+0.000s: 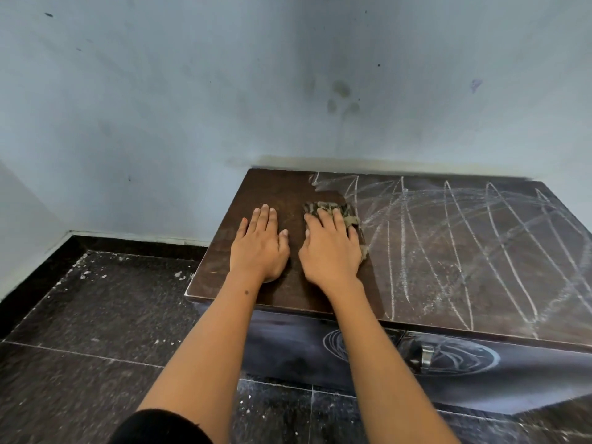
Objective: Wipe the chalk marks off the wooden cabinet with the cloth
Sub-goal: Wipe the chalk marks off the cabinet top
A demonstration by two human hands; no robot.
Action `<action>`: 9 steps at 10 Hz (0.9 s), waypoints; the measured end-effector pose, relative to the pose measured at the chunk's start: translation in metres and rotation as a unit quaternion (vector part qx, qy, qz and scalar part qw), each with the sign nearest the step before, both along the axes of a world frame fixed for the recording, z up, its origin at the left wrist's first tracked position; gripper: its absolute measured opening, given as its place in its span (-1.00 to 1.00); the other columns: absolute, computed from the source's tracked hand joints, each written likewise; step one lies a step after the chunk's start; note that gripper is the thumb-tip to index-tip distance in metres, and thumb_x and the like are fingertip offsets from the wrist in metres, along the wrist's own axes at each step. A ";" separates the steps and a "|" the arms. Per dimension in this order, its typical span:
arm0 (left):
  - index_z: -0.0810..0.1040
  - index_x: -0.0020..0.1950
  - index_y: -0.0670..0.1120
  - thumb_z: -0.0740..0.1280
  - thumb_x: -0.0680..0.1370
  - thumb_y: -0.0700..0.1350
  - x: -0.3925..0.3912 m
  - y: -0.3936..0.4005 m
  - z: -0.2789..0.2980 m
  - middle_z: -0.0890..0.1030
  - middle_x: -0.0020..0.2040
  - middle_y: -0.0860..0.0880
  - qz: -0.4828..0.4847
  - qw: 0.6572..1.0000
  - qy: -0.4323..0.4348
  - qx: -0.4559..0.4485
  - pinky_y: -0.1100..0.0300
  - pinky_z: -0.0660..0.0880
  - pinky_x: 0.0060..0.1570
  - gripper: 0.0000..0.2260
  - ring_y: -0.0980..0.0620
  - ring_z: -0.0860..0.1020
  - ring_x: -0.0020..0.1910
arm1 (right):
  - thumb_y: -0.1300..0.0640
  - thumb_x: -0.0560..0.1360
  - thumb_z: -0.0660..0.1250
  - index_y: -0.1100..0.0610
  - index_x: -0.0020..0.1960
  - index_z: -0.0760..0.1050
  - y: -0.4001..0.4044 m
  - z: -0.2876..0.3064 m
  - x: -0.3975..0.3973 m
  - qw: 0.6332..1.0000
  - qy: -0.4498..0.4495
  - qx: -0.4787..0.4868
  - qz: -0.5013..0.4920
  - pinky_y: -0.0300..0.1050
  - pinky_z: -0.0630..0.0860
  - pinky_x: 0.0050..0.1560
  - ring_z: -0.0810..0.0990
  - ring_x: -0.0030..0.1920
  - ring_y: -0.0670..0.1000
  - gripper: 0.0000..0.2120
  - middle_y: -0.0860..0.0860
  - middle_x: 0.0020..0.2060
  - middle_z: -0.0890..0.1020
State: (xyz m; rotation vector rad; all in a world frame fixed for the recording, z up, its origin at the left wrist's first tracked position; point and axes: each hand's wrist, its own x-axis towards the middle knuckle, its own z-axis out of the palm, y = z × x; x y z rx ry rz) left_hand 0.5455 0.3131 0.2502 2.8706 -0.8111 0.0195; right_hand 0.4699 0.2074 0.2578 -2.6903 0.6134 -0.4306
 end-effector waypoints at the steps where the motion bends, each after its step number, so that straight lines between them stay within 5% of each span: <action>1: -0.05 0.55 -0.14 -0.11 0.65 0.04 0.001 0.000 -0.001 -0.05 0.57 -0.07 -0.001 1.000 -0.006 -0.004 0.08 -0.17 0.47 -0.49 0.02 -0.10 0.54 | 0.04 0.58 0.06 -0.01 0.45 0.26 0.002 -0.005 -0.001 1.000 -0.020 -0.010 -0.014 0.13 0.03 0.44 0.05 0.51 0.05 -0.57 -0.01 0.48 0.24; 5: -0.06 0.55 -0.12 -0.11 0.64 0.04 0.000 0.000 -0.003 -0.05 0.57 -0.06 0.000 1.000 -0.017 -0.019 0.09 -0.18 0.47 -0.49 0.04 -0.11 0.54 | 0.05 0.59 0.05 0.09 0.52 0.11 -0.027 0.016 0.122 0.996 0.066 0.010 -0.056 0.15 -0.05 0.45 -0.08 0.53 0.12 -0.49 0.05 0.53 0.09; 6: -0.07 0.55 -0.12 -0.12 0.64 0.04 0.000 0.000 -0.003 -0.07 0.57 -0.05 -0.002 1.000 -0.011 -0.018 0.10 -0.19 0.47 -0.49 0.05 -0.13 0.53 | 0.07 0.61 0.02 0.04 0.50 0.17 -0.022 0.019 0.131 0.994 0.069 -0.007 0.083 0.13 0.00 0.46 -0.03 0.52 0.07 -0.55 0.01 0.51 0.14; 7: -0.07 0.55 -0.12 -0.12 0.64 0.04 0.000 0.001 -0.002 -0.07 0.57 -0.05 -0.001 1.000 -0.009 -0.016 0.10 -0.19 0.47 -0.49 0.04 -0.13 0.54 | 0.06 0.62 0.00 -0.02 0.48 0.21 -0.047 0.020 0.125 0.993 0.057 -0.013 0.100 0.11 0.06 0.44 0.06 0.51 0.05 -0.57 -0.01 0.50 0.20; 9: -0.06 0.55 -0.13 -0.11 0.64 0.04 0.000 0.000 -0.003 -0.07 0.57 -0.06 0.001 1.000 -0.011 -0.019 0.08 -0.18 0.49 -0.49 0.02 -0.12 0.54 | 0.05 0.56 0.06 0.09 0.48 0.21 -0.066 0.016 0.126 0.993 0.060 0.003 -0.104 0.14 0.02 0.44 0.03 0.51 0.12 -0.51 0.06 0.49 0.19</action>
